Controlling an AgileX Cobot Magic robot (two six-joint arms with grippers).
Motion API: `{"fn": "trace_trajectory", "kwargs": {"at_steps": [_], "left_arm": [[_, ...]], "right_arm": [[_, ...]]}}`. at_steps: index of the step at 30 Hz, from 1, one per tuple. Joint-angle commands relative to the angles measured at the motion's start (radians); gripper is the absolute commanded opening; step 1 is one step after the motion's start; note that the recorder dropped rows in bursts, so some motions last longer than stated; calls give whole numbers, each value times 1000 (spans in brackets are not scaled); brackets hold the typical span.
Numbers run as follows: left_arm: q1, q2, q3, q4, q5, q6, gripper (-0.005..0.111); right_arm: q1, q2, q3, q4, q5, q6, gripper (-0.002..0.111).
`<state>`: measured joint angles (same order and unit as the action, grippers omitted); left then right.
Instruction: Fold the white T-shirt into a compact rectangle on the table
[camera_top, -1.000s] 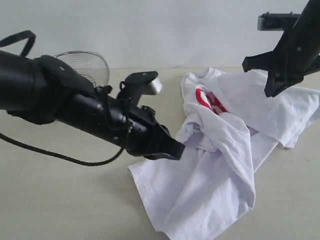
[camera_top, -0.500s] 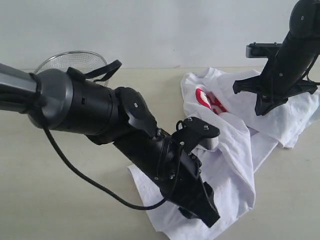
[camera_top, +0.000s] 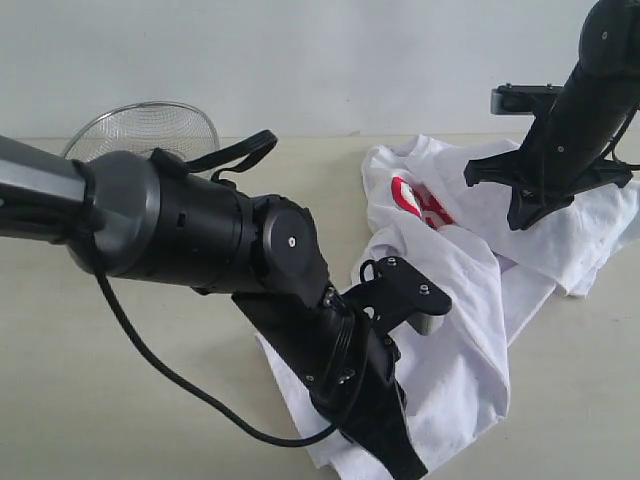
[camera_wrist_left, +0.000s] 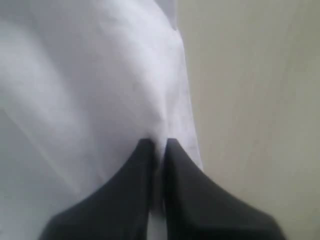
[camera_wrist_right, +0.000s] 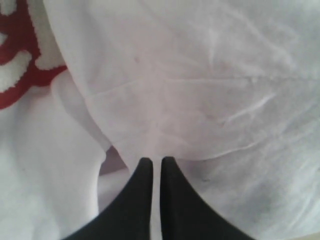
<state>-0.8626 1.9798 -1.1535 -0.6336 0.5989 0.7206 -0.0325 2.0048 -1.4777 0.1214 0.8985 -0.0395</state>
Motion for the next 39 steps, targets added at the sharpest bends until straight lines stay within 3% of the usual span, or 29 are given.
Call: {"fn": "trace_trajectory", "kwargs": {"at_steps": [1,12,22,28,30,33,37,39], "left_arm": [[6,-21,-35,79,-7,-76,5],[91,-275,-68,396,23,-381,5],[303,-270,-66,613,48,-553,5],[450,-267,-66,628,52,-551,5],[478,-267,-66,608,84,-530,5],[480,-273,-66,464,175,-420,5],[440,-287,-58,138,284,-201,5],[409,-304,-39,75,303,-167,5]], "right_arm": [[-5,-2,2,0,-7,-4,0],[-5,28,2,8,0,-17,0],[12,41,2,128,96,-153,0],[94,41,2,117,192,-171,0],[126,41,2,98,198,-178,0],[150,41,2,91,178,-174,0],[168,41,2,134,77,-180,0],[175,41,0,162,17,-185,0]]}}
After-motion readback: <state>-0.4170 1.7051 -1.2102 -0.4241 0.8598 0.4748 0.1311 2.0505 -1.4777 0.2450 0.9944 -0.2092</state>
